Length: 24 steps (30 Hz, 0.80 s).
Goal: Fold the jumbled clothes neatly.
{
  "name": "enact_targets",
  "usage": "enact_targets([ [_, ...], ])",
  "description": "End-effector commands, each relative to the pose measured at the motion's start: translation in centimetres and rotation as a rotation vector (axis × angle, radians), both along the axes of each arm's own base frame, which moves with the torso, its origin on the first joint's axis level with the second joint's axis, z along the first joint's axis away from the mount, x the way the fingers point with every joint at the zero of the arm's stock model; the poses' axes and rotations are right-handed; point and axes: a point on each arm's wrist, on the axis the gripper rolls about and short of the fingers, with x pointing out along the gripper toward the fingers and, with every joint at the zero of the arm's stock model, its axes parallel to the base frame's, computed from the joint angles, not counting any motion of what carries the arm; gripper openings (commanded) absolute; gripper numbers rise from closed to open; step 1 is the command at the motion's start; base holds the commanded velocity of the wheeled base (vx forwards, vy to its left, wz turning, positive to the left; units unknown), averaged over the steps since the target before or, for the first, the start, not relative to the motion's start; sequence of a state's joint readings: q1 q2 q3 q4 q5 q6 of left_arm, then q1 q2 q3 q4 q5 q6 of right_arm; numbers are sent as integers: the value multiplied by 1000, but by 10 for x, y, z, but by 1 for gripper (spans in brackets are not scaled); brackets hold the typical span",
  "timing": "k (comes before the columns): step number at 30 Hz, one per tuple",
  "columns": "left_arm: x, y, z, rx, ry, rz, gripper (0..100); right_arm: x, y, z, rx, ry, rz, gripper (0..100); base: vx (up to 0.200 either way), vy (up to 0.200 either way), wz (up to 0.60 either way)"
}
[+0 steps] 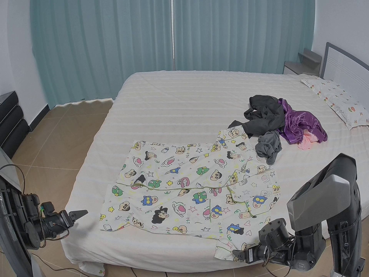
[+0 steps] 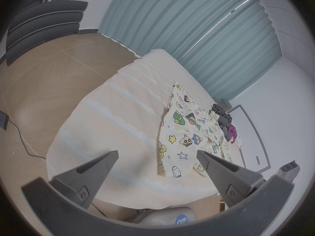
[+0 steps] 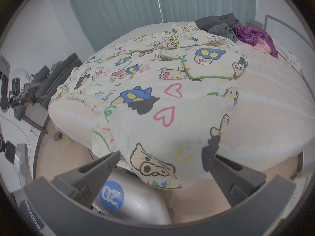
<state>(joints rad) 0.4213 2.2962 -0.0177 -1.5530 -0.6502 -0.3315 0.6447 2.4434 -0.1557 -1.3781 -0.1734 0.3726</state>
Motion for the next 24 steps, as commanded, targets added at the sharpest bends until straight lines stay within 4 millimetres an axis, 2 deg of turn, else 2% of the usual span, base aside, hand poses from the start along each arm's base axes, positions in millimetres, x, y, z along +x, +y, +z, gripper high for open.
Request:
enact_targets([
  [1, -3, -1, 0, -3, 6, 0, 100, -1, 0, -4, -27, 9, 25, 100, 0, 0, 0],
  [10, -3, -1, -1, -3, 7, 0, 100, -7, 1, -4, -107, 0, 151, 100, 0, 0, 0],
  [24, -3, -1, -2, -7, 11, 0, 100, 0, 4, -10, -131, 40, 194, 100, 0, 0, 0],
])
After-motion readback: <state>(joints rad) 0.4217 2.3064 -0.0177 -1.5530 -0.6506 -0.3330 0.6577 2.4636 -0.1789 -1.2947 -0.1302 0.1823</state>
